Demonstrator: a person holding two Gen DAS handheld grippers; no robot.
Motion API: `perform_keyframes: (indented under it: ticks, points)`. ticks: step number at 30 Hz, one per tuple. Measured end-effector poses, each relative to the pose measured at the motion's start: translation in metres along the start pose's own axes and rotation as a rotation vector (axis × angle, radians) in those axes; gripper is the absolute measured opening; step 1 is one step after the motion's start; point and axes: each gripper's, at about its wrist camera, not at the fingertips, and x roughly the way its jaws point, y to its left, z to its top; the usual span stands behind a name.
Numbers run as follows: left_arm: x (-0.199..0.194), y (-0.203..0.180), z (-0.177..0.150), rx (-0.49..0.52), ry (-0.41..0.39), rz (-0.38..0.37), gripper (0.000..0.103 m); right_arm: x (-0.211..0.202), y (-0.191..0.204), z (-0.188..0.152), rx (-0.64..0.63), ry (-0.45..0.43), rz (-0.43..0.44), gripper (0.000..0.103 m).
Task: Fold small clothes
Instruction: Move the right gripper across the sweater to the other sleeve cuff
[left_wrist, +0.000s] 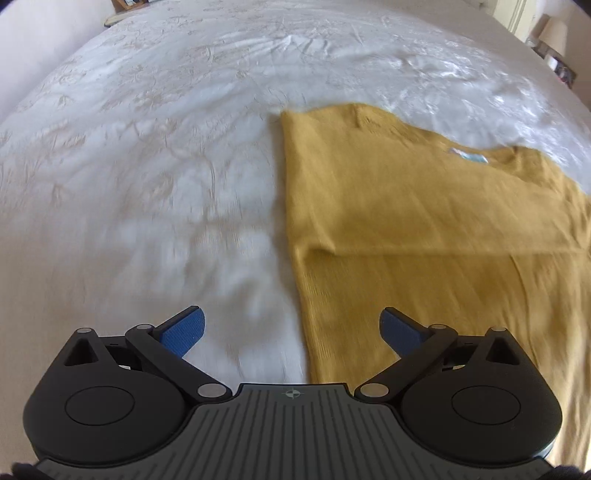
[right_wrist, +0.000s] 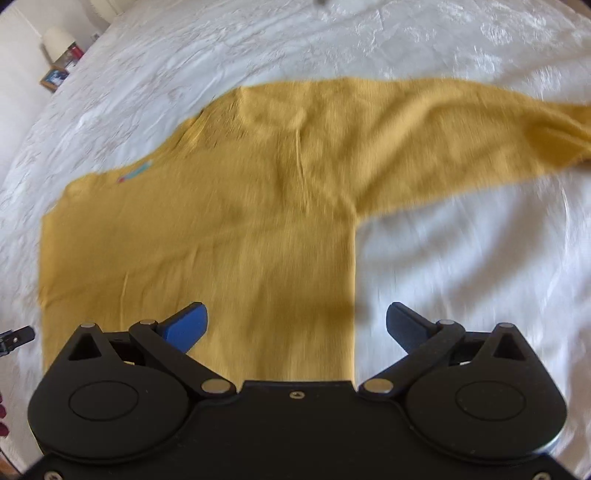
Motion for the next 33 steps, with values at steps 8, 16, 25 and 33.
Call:
perform_keyframes:
  ticks: [8, 16, 25, 33]
  points:
    - [-0.016, -0.013, -0.083, 0.008, 0.120, -0.032, 0.103, -0.032, -0.029, -0.085, 0.011, 0.137, 0.052, 0.102]
    - [-0.024, -0.016, -0.140, -0.087, 0.156, -0.070, 0.103, -0.041, -0.055, -0.127, 0.004, 0.222, 0.148, 0.102]
    - [-0.015, -0.015, -0.155, -0.199, 0.125, -0.059, 0.103, -0.037, -0.089, -0.137, 0.072, 0.234, 0.283, 0.102]
    - [-0.023, -0.011, -0.154, -0.324, 0.089, -0.012, 0.068, -0.043, -0.094, -0.133, 0.053, 0.258, 0.318, 0.071]
